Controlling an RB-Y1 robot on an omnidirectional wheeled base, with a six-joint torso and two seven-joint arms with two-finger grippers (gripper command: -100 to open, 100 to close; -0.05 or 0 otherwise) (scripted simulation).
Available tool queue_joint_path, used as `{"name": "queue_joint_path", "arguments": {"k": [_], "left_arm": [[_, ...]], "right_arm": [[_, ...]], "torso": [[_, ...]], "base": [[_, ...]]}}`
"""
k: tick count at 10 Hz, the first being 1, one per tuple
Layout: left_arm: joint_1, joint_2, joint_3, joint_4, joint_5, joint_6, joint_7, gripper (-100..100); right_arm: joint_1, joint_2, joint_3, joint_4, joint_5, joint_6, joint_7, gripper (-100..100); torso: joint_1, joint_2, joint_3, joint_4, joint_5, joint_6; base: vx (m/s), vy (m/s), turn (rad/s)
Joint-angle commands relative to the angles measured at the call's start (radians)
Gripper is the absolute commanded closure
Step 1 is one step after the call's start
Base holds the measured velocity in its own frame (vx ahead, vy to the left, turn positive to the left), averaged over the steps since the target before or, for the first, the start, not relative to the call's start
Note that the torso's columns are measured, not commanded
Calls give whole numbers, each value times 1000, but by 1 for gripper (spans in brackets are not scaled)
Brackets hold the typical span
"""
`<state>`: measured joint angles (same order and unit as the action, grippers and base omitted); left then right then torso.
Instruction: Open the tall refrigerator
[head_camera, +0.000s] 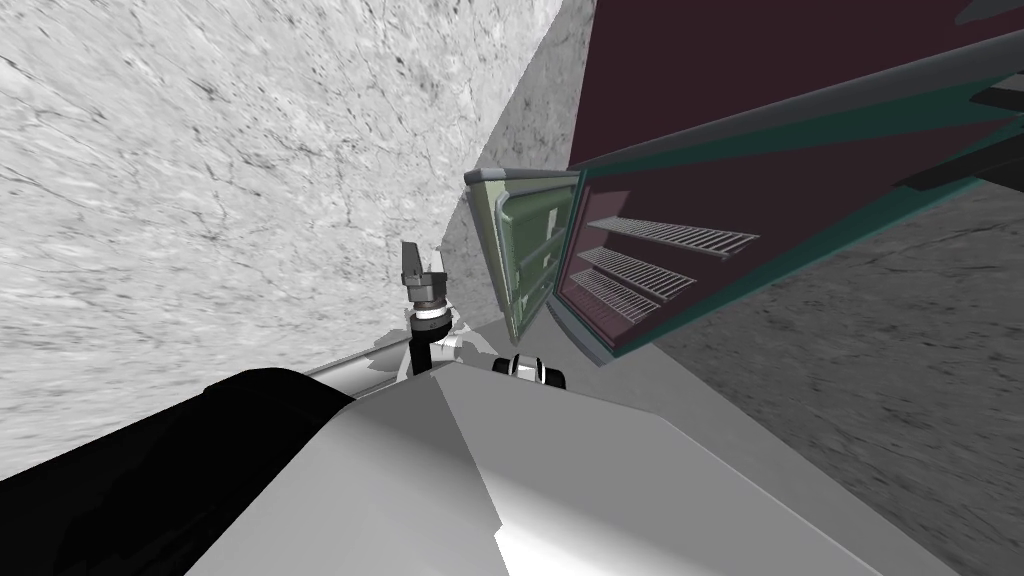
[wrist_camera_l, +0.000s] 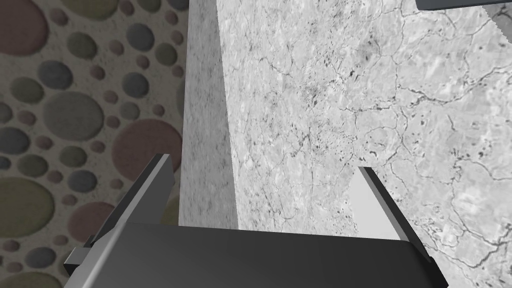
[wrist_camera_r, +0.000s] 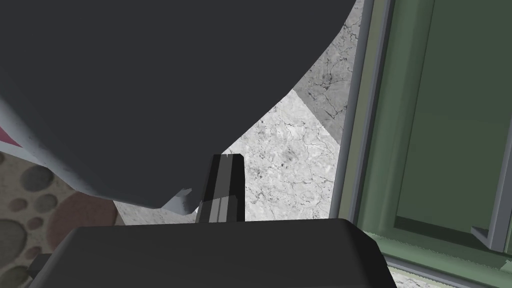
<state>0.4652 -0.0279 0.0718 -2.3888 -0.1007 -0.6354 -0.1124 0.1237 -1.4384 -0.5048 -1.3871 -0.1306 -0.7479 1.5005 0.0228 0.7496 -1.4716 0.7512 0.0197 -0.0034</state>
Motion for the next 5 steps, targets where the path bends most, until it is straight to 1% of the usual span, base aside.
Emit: {"name": "queue_joint_path", "arguments": {"k": [1,2,3,5], "left_arm": [[0,0,0,0,0,0,0,0],[0,0,0,0,0,0,0,0],[0,0,0,0,0,0,0,0],[0,0,0,0,0,0,0,0]], "right_arm": [[-14,-14,-29,-5,-10,-5,-1,-100],[-21,-20,-38,-9,-18,-6,-1,-100],[-21,-20,-38,-9,-18,-6,-1,-100],[-21,-20,-38,-9,-18,-6,-1,-100]], "torso": [[1,0,0,1,2,-1],[1,1,1,2,2,0],[3,2,0,5,6,-1],[6,3,1,4,7,-2]], "base": [[2,-2,23],[0,-1,-15],[6,-12,-2],[4,-9,4]]}}
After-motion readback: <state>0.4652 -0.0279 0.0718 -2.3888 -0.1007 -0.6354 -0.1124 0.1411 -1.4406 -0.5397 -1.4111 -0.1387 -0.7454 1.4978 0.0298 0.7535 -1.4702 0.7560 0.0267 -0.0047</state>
